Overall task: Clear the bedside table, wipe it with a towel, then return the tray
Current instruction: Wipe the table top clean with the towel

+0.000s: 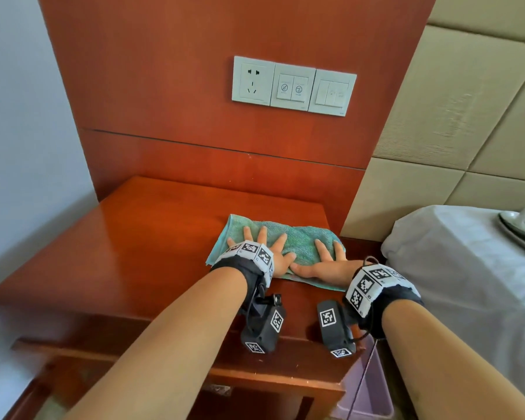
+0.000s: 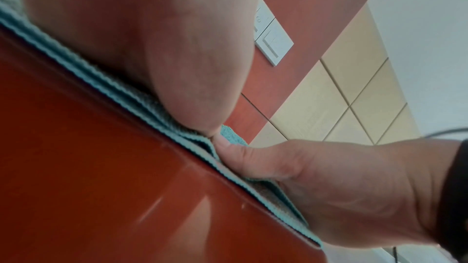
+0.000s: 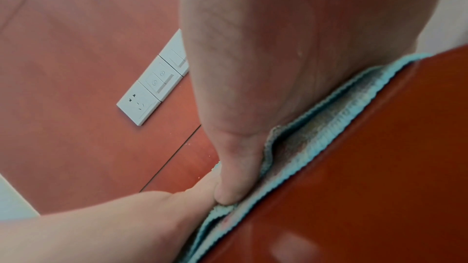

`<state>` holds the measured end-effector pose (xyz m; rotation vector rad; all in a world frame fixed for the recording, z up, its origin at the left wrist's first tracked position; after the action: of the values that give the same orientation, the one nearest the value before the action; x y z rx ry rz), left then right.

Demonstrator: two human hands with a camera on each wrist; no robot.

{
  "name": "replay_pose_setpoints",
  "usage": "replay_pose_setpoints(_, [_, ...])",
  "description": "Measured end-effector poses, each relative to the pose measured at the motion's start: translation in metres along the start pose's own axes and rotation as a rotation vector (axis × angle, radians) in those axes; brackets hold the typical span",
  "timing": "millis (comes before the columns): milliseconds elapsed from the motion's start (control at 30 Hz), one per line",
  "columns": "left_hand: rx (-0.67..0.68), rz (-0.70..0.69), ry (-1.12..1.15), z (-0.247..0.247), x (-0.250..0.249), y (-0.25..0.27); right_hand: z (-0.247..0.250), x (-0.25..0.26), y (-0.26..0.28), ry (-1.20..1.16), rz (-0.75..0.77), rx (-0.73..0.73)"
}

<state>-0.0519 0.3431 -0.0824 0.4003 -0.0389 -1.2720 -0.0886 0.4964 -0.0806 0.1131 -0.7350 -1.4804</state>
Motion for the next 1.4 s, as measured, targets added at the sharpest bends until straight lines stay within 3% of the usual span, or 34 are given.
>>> replay_pose_setpoints(667, [0.032, -0.106, -0.003, -0.032, 0.021, 0.100, -0.056, -0.024, 0.118, 0.231, -0.031, -0.090])
replay_pose_setpoints(800, [0.084, -0.206, -0.155, -0.017, 0.034, 0.125, -0.062, -0.025, 0.129, 0.412, -0.039, -0.102])
replay_pose_setpoints(933, [0.152, -0.302, -0.269, 0.001, 0.048, 0.136, -0.074, -0.022, 0.132, 0.538, 0.000, -0.240])
replay_pose_setpoints(1067, [0.016, -0.305, -0.398, -0.015, 0.052, 0.143, -0.078, -0.020, 0.129, 0.483, 0.051, -0.376])
replay_pose_setpoints(1167, [-0.087, -0.330, -0.429, -0.012, 0.044, 0.151, -0.070, -0.021, 0.134, 0.433, 0.083, -0.343])
replay_pose_setpoints(1267, [-0.083, -0.359, -0.476, 0.002, 0.035, 0.155, -0.061, -0.019, 0.142, 0.449, 0.120, -0.311])
replay_pose_setpoints(1400, [-0.087, -0.292, -0.385, 0.023, 0.027, 0.158, -0.043, -0.006, 0.160, 0.463, 0.168, -0.416])
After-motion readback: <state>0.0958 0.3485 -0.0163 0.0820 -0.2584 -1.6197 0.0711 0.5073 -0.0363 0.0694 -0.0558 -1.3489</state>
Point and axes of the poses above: each hand's wrist, its own y-axis away from the middle knuckle, its own z-axis out of the back of the hand, x = y × z, the point moved 2 cm from there along -y, towards the middle knuckle, and after that the axes turned 1 degree about y, right-handed, at the moved point
